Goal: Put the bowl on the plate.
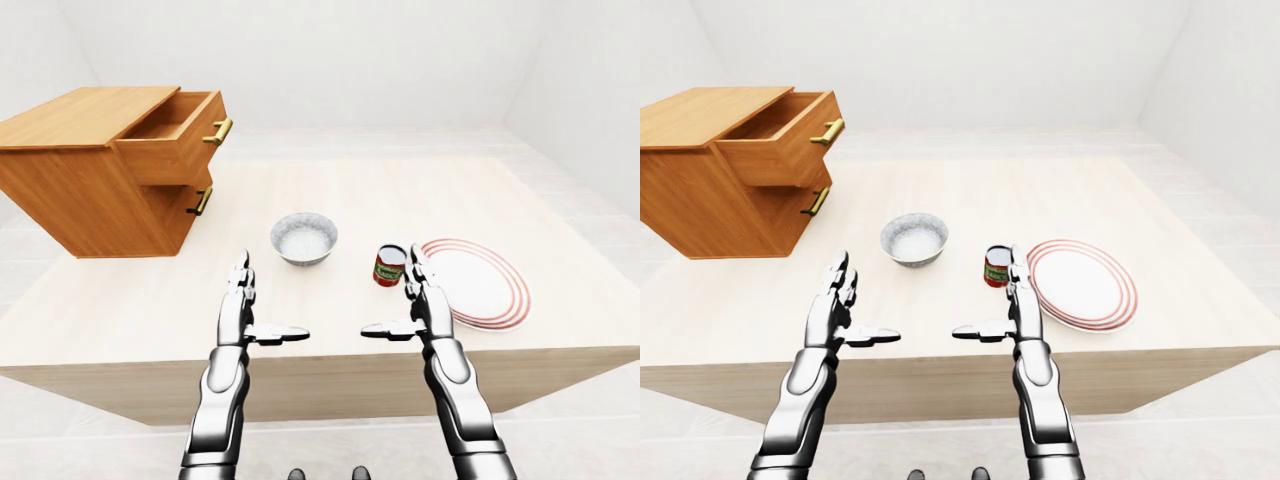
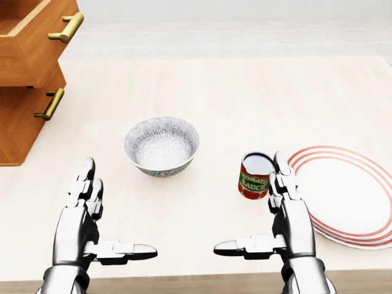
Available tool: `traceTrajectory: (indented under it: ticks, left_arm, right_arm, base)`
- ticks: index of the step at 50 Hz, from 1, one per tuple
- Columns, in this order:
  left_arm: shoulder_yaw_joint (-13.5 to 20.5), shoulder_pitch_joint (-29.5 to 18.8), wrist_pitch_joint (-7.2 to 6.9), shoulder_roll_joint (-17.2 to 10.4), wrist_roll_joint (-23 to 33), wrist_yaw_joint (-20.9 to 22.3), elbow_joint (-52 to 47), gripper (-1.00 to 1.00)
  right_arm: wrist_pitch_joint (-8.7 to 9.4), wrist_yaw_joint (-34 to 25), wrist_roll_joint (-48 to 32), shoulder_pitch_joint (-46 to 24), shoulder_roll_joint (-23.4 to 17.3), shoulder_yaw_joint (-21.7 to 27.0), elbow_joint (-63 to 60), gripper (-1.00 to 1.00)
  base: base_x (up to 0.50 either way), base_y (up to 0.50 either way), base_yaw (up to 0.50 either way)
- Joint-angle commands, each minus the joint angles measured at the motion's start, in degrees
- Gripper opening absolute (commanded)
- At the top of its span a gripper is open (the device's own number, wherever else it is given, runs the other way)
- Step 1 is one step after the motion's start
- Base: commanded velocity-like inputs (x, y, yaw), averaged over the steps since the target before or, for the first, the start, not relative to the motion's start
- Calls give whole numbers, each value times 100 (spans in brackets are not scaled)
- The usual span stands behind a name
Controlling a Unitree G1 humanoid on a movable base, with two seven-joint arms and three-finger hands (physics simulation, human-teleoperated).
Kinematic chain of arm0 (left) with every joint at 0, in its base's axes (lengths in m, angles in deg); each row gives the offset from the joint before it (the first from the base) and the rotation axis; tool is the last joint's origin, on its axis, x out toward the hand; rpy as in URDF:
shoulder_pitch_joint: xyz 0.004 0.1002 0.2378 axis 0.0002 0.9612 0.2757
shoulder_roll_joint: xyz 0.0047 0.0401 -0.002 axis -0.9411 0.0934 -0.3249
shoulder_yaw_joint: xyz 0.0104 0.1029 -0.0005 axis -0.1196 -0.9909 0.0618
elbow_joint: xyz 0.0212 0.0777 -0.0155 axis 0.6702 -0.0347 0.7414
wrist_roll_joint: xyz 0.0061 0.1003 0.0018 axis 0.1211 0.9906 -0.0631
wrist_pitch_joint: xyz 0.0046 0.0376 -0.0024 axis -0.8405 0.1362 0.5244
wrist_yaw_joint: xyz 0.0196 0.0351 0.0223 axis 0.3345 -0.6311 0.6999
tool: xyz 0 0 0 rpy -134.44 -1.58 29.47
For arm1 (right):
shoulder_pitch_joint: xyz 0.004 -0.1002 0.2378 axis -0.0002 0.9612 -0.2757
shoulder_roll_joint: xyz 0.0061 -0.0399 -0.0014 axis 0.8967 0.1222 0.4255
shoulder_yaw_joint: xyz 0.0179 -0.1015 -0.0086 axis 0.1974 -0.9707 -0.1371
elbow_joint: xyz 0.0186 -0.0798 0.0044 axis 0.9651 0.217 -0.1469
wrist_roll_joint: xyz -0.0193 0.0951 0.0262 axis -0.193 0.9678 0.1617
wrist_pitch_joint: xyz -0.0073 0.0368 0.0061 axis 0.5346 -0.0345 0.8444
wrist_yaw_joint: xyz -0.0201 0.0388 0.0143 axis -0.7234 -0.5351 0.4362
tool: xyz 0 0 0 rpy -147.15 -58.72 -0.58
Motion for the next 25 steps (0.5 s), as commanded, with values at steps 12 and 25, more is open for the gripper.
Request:
traceTrajectory:
  ticks: [12,25]
  left_arm:
    - [-16,-91,315,-65,342,132,667,100]
    - [46,-93,-163,-99,302,247,190,100]
  right_arm:
    - [303,-193,90,25,-133,245,-337,100]
    - [394,-184,130,26,-114,280,-482,100]
  base:
    - [0,0,0]
    - [0,0,0]
